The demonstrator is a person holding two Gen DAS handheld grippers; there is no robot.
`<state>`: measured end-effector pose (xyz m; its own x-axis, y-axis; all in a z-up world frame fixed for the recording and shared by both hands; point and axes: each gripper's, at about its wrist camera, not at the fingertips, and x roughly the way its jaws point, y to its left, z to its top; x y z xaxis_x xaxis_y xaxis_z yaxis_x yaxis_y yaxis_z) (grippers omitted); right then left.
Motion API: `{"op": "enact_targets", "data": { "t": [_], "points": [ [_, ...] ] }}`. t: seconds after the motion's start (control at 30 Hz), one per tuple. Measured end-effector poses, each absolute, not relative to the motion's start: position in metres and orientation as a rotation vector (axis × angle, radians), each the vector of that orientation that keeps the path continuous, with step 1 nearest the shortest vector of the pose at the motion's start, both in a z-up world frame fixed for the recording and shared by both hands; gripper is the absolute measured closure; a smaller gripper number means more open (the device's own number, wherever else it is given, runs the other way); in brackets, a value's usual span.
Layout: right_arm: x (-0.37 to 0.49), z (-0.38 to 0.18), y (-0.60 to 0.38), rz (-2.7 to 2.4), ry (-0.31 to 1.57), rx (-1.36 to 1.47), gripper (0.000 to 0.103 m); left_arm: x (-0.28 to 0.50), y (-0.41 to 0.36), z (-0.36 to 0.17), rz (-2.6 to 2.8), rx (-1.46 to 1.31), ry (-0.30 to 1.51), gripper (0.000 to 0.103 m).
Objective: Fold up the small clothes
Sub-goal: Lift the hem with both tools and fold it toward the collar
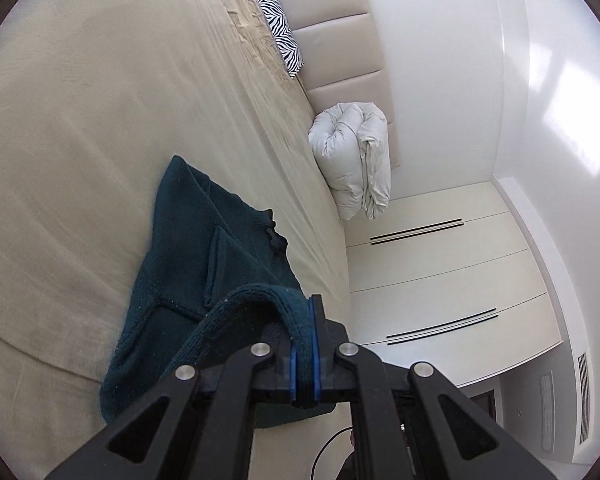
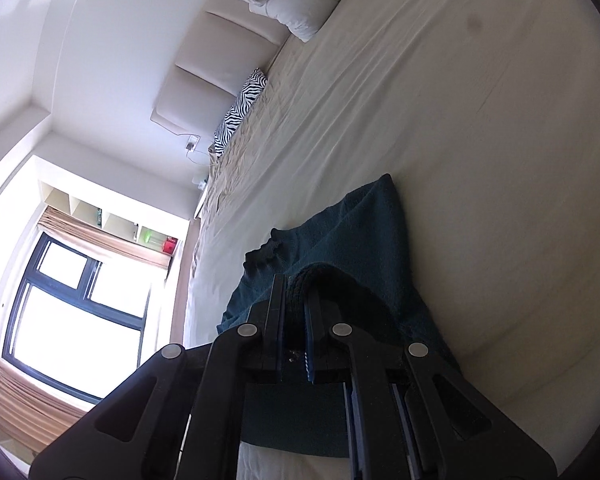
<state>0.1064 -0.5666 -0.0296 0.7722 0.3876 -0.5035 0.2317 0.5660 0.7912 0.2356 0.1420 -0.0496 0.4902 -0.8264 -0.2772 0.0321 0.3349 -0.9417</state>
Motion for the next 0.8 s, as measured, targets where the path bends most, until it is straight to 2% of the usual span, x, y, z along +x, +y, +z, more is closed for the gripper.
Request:
{"op": "enact_targets", "data": {
  "t": [0.57, 0.6, 0.63, 0.67, 0.73, 0.77, 0.8],
  "points": [
    [0.244, -0.102, -0.595, -0.047, 0.771, 1.038, 0.096, 0.353, 0.120, -0.118, -0.520, -1.073, 0.976, 0.095],
    [0.250, -0.109, -0.596, -0.060, 0.782, 1.051, 0.095, 0.356, 0.121, -0.124, -0.504, -1.077, 0.983, 0.093],
    [0.256, -0.115, -0.598, -0.067, 0.794, 1.064, 0.095, 0.358, 0.122, -0.129, -0.491, -1.081, 0.992, 0.076],
    [0.259, -0.120, -0.600, -0.079, 0.801, 1.065, 0.090, 0.359, 0.124, -0.132, -0.480, -1.085, 0.988, 0.053],
    [0.265, -0.123, -0.603, -0.124, 0.788, 1.038, 0.066, 0.357, 0.127, -0.132, -0.484, -1.082, 0.965, 0.048],
    [0.264, -0.123, -0.605, -0.138, 0.766, 1.033, 0.041, 0.356, 0.128, -0.131, -0.486, -1.069, 0.966, 0.048],
    [0.261, -0.124, -0.608, -0.148, 0.740, 1.037, 0.035, 0.354, 0.127, -0.129, -0.489, -1.053, 0.964, 0.048]
  ]
}}
